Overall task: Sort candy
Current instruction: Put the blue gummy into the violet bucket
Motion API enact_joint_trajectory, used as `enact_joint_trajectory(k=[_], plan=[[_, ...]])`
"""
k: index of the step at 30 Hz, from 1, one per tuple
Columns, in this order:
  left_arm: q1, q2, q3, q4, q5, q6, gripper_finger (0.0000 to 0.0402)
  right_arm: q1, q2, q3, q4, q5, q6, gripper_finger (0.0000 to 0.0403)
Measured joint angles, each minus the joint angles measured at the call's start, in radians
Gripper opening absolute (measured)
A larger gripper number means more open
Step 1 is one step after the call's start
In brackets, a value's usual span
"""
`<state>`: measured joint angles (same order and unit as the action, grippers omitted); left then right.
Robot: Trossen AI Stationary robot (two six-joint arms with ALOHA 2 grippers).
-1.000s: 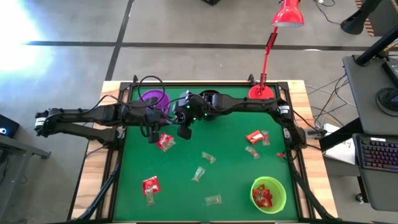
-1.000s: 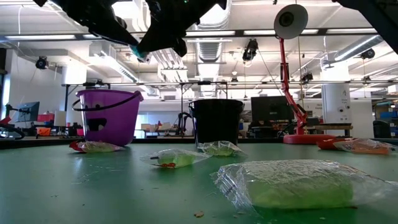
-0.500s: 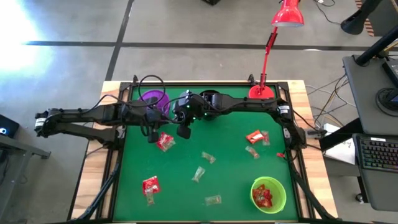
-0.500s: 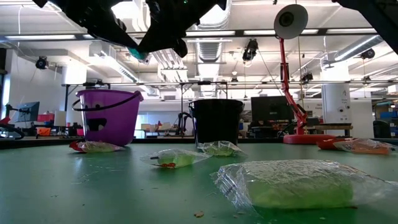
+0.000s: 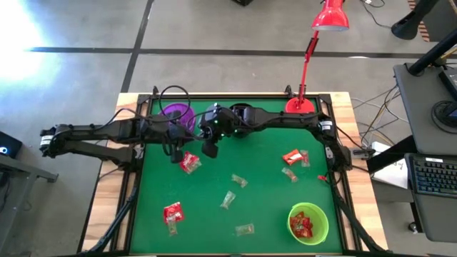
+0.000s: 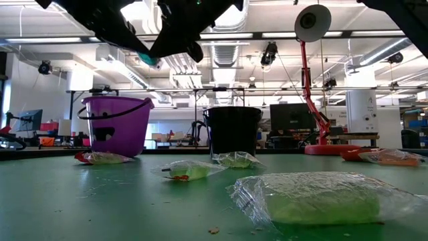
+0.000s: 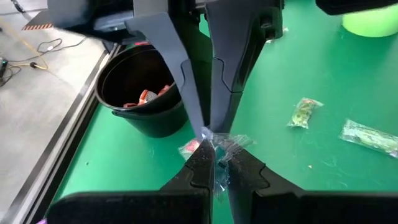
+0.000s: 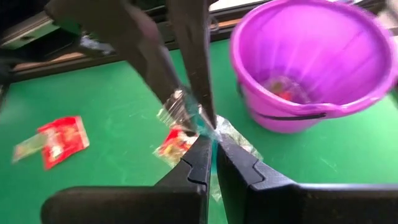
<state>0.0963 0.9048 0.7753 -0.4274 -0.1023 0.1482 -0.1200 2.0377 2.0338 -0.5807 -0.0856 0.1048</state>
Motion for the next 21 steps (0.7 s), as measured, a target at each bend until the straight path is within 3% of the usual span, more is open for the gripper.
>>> enact_joint_trajectory(k=[21], plan=[[0.000, 0.012, 0.000, 0.000, -0.013, -0.011, 0.0002, 0.000, 0.000, 0.000, 0.008, 0.052, 0.072, 0.0013]])
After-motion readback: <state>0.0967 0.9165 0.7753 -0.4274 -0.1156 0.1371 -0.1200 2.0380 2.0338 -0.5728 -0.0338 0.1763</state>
